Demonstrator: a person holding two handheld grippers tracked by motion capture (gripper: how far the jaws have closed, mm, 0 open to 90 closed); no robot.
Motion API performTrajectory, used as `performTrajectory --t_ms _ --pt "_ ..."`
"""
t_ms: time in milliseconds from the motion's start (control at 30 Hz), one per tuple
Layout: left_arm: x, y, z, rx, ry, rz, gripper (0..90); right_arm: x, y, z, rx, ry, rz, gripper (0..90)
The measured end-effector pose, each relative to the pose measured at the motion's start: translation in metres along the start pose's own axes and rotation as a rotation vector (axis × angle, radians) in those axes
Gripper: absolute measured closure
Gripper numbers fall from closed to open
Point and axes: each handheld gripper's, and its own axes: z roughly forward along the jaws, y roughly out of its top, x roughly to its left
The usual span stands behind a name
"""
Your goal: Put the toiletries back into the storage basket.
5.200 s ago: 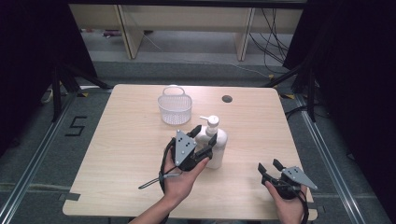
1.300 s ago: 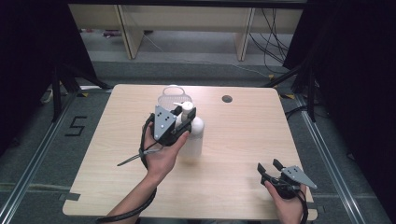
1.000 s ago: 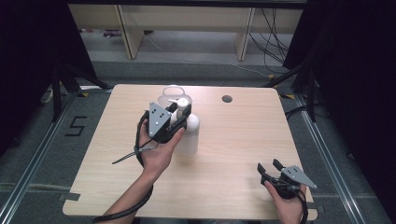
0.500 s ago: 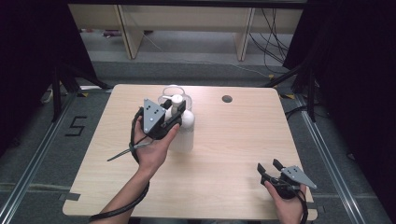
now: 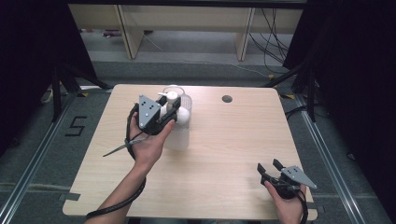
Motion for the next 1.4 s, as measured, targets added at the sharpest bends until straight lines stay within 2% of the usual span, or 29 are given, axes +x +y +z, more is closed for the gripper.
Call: performTrajectory --t_ms 100,133,167,233,300,333,400,433,467,500,533,600,633,700,733,767,800,833,1033,1100,1133,1167,1200,1233,1300,1400 --pt "0.003 0.001 0.000 0.001 0.003 0.004 59.4 0.000 0.000 0.000 0.001 -0.001 0.001 32.9" --pt "0.004 0.001 0.001 -0.005 0.005 -0.002 59.4 0.000 -0.001 0.001 -0.015 0.021 0.011 32.9" --pt "0.003 0.001 0.001 0.003 0.005 -0.023 59.4 0.001 0.000 0.001 -0.010 0.005 0.006 32.9" --pt "0.005 0.003 0.001 0.002 0.010 -0.025 59.4 0.001 0.000 0.000 0.000 -0.003 0.003 32.9" --pt "0.006 0.004 0.002 0.000 0.012 -0.025 59.4 0.000 -0.001 0.002 -0.019 0.031 0.011 32.9" --pt "0.008 0.005 0.002 -0.007 0.016 -0.003 59.4 0.001 0.000 0.001 -0.006 0.007 0.006 32.9" --pt "0.008 0.006 0.003 -0.002 0.015 -0.022 59.4 0.001 0.000 0.000 0.000 -0.004 0.002 32.9" --pt "0.010 0.007 0.003 -0.009 0.019 -0.004 59.4 0.001 0.000 0.000 0.001 -0.004 0.003 32.9" --pt "0.009 0.007 0.003 -0.004 0.017 -0.024 59.4 0.000 0.000 0.000 0.001 -0.004 0.000 32.8" --pt "0.010 0.007 0.004 -0.004 0.019 -0.021 59.4 0.000 0.000 0.001 -0.011 0.014 0.009 32.8" --pt "0.012 0.008 0.004 -0.009 0.023 -0.002 59.4 0.000 -0.001 0.002 -0.020 0.033 0.012 32.9" --pt "0.013 0.008 0.005 -0.007 0.027 -0.005 59.4 0.000 -0.001 0.002 -0.018 0.030 0.012 32.8" --pt "0.014 0.008 0.005 -0.008 0.027 -0.005 59.4 0.001 0.000 0.001 -0.010 0.007 0.006 32.8" --pt "0.015 0.008 0.006 -0.008 0.029 -0.006 59.4 0.000 0.000 0.000 -0.004 -0.006 -0.006 32.8" --pt "0.015 0.009 0.006 -0.002 0.029 -0.025 59.4 0.000 0.000 0.000 -0.005 -0.006 -0.008 32.8" --pt "0.016 0.009 0.006 -0.002 0.030 -0.026 59.4 0.001 0.000 0.000 -0.001 -0.005 0.000 32.8" --pt "0.017 0.010 0.007 -0.011 0.034 -0.007 59.4 0.001 0.000 0.000 0.003 -0.002 0.009 32.9" --pt "0.017 0.010 0.007 -0.006 0.033 -0.026 59.4 0.001 0.000 0.000 -0.004 -0.006 -0.004 32.8" --pt "0.021 0.012 0.009 -0.006 0.041 -0.025 59.4 0.001 0.000 0.001 -0.012 -0.001 -0.010 32.8" --pt "0.022 0.012 0.011 -0.007 0.042 -0.026 59.4 0.003 -0.001 0.001 -0.002 0.015 0.023 32.8" --pt "0.022 0.012 0.011 -0.007 0.043 -0.026 59.4 0.003 -0.001 0.001 -0.002 0.015 0.022 32.8" --pt "0.024 0.013 0.012 -0.012 0.045 -0.004 59.4 0.001 0.000 0.001 -0.003 0.002 0.002 32.8" --pt "0.025 0.013 0.013 -0.013 0.046 -0.004 59.4 0.001 0.000 0.001 -0.008 -0.005 -0.011 32.8" --pt "0.024 0.013 0.013 -0.008 0.046 -0.022 59.4 0.001 0.000 0.001 -0.007 -0.004 -0.008 32.8" --pt "0.025 0.013 0.014 -0.007 0.046 -0.025 59.4 0.003 0.000 0.001 0.006 0.007 0.022 32.8" --pt "0.027 0.014 0.015 -0.007 0.050 -0.025 59.4 0.001 0.000 0.002 -0.021 0.005 -0.006 32.8"
